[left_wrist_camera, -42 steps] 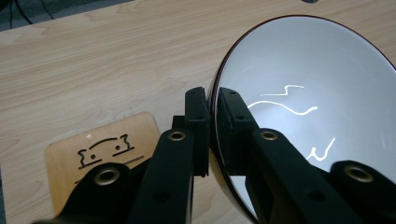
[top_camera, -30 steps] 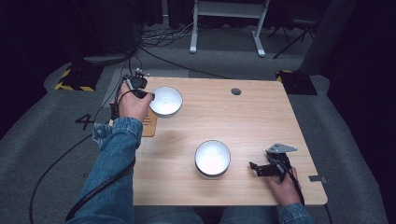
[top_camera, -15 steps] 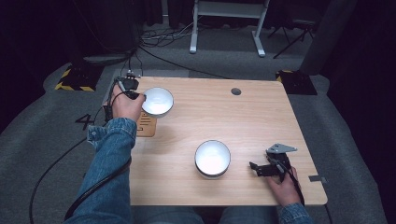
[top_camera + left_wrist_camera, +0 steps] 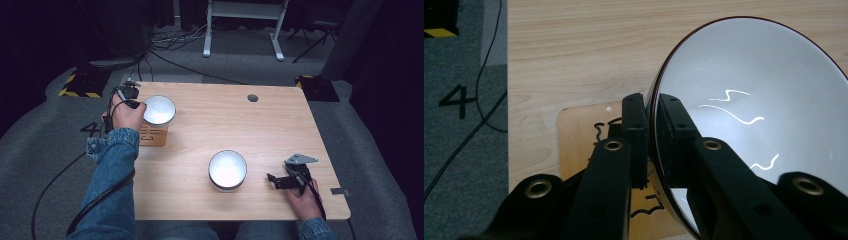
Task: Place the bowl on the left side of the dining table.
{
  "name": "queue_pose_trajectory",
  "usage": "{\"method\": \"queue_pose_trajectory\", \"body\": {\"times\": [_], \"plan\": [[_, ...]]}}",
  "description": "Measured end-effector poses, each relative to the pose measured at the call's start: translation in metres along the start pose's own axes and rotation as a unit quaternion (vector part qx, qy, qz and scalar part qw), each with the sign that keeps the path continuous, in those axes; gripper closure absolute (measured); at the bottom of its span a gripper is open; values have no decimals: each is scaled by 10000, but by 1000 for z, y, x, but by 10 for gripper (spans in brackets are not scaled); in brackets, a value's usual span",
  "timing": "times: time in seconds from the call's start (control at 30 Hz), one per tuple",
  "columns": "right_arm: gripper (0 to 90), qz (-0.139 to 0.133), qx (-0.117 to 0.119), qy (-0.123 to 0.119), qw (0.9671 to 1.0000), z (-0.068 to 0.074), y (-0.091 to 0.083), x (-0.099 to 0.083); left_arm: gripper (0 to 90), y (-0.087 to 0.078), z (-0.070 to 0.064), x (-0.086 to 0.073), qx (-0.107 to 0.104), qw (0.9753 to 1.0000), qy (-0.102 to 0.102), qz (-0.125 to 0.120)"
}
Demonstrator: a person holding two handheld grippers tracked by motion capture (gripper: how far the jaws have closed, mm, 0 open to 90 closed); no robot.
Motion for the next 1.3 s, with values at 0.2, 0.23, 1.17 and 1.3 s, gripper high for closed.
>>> {"method": "queue_pose_trajectory", "body": {"times": [0.2, 0.23, 1.17, 1.3], "plan": [[56, -7, 3, 3, 10000, 0, 0, 0, 830, 4, 13, -5, 58, 9999, -111, 54], [56, -4, 1, 2, 10000, 0, 0, 0, 830, 5, 15, -6, 43, 9998, -161, 58], [56, -2, 1, 1, 10000, 0, 0, 0, 826, 36, 38, -32, 138, 9980, -495, 380], [56, -3, 4, 1, 10000, 0, 0, 0, 825, 39, 40, -34, 87, 9978, -529, 386]]}}
Point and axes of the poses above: each handheld gripper's, and its own axes: y roughly forward along the jaws, x roughly out of its top, z roughly to its left, the point moved 2 cm from there along y, roughly forward along the jaws, and after that the axes turned 8 degrees about y, right-handed, at the moved point
